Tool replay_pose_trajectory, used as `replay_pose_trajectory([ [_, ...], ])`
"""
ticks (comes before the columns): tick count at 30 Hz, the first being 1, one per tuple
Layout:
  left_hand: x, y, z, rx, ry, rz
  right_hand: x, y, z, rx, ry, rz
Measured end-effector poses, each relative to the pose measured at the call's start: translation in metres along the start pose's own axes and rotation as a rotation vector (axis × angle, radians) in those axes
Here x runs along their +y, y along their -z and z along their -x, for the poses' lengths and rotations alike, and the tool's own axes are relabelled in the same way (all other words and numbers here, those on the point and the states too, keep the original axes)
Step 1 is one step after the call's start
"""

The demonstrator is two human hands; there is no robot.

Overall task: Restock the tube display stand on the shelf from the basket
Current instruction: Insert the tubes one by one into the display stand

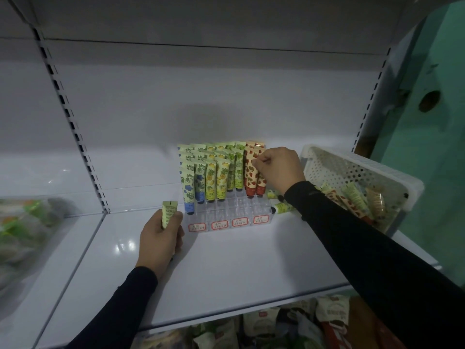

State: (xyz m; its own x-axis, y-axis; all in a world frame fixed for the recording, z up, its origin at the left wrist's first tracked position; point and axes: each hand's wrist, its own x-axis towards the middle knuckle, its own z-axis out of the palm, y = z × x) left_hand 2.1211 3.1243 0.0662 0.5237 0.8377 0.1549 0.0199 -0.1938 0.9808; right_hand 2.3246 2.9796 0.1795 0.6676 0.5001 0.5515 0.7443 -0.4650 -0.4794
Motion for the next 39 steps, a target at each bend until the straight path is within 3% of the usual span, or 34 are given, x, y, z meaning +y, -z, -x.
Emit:
replay_pose_trajectory([
  [31, -0.004, 0.003, -0.003, -0.003, 0.009, 0.046, 0.0, -0.009, -0.002, -0.014, -0.068, -0.038],
  [39, 0.002, 0.004, 0.002, 0.033, 0.007, 0.109, -0.002, 0.017, 0.022, 0.16, -0.053, -0.135],
])
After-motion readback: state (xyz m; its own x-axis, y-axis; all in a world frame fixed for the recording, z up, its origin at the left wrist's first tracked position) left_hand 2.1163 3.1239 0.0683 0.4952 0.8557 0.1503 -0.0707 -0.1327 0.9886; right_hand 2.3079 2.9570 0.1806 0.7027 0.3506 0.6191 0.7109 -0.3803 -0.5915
